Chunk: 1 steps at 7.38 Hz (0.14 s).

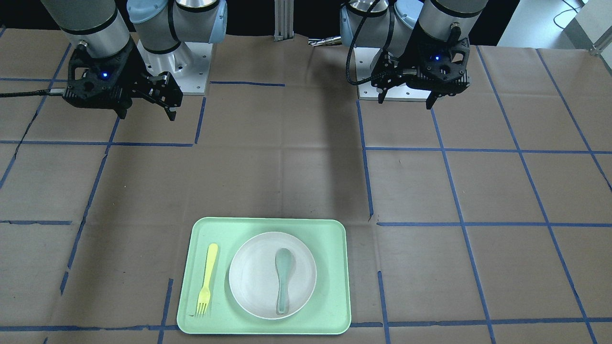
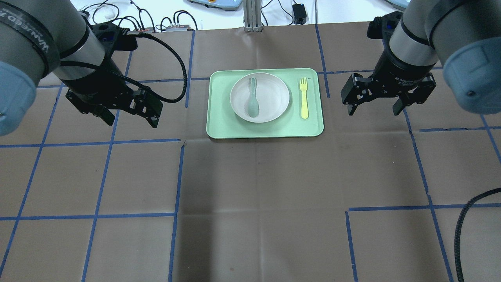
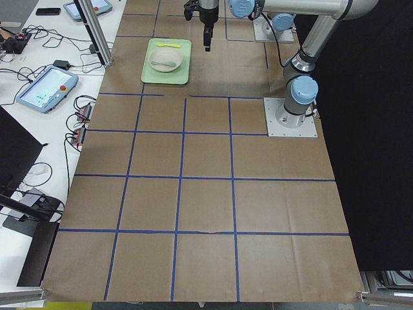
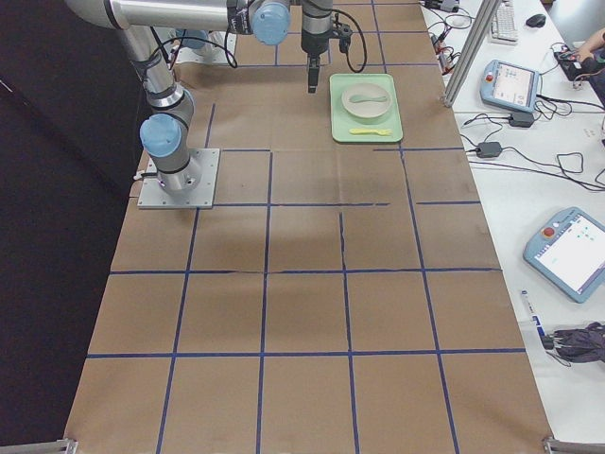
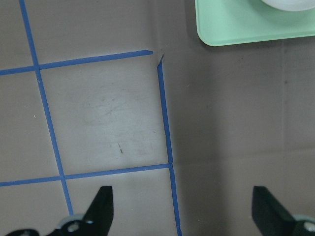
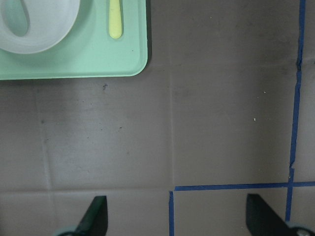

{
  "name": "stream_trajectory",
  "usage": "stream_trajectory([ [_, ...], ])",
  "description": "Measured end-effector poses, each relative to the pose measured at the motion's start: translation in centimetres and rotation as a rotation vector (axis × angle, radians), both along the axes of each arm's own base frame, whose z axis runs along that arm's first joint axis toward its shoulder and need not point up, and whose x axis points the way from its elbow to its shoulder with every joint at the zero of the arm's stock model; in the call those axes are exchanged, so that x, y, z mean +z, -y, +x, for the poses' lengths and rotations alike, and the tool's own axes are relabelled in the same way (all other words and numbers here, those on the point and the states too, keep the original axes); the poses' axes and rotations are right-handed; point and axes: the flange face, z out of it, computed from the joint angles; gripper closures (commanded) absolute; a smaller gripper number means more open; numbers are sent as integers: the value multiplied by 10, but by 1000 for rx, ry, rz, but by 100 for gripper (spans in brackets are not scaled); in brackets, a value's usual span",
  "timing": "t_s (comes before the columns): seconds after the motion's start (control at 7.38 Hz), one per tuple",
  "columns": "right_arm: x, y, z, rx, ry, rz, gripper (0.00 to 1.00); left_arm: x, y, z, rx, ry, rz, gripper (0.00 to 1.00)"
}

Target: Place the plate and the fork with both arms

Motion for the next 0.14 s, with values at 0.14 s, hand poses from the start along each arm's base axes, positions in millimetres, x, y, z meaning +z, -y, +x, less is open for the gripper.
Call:
stream_trajectory([
  [0.14,0,0,0,1,-3,0,0,0,0,0,0,1,1,0],
])
